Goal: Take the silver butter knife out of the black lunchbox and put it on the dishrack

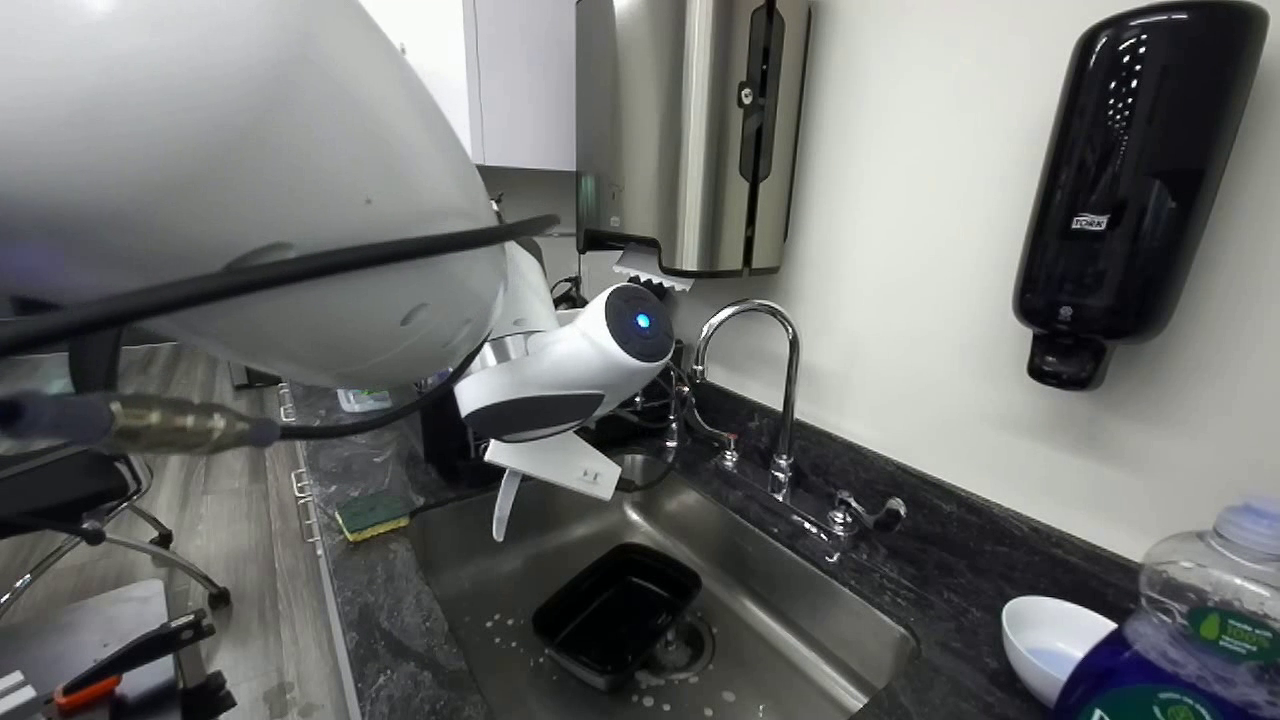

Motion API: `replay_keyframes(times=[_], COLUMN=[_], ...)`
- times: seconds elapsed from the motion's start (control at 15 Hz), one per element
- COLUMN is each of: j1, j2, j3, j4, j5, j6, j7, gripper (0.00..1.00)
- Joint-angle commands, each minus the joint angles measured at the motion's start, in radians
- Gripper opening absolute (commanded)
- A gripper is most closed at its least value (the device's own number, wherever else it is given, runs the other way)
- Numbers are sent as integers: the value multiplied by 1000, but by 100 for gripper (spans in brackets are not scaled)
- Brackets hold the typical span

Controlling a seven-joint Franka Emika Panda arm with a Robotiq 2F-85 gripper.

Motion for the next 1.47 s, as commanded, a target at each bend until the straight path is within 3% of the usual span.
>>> replay_keyframes(times=[0.0, 0.53, 1.4], j1=[-49, -69, -105], j2=[55, 57, 46], j3=[34, 43, 102], j4=[-1, 14, 6], j5=[49, 137, 239], j6=[-88, -202, -271], j7=[-129, -263, -306], gripper=[3, 3, 3])
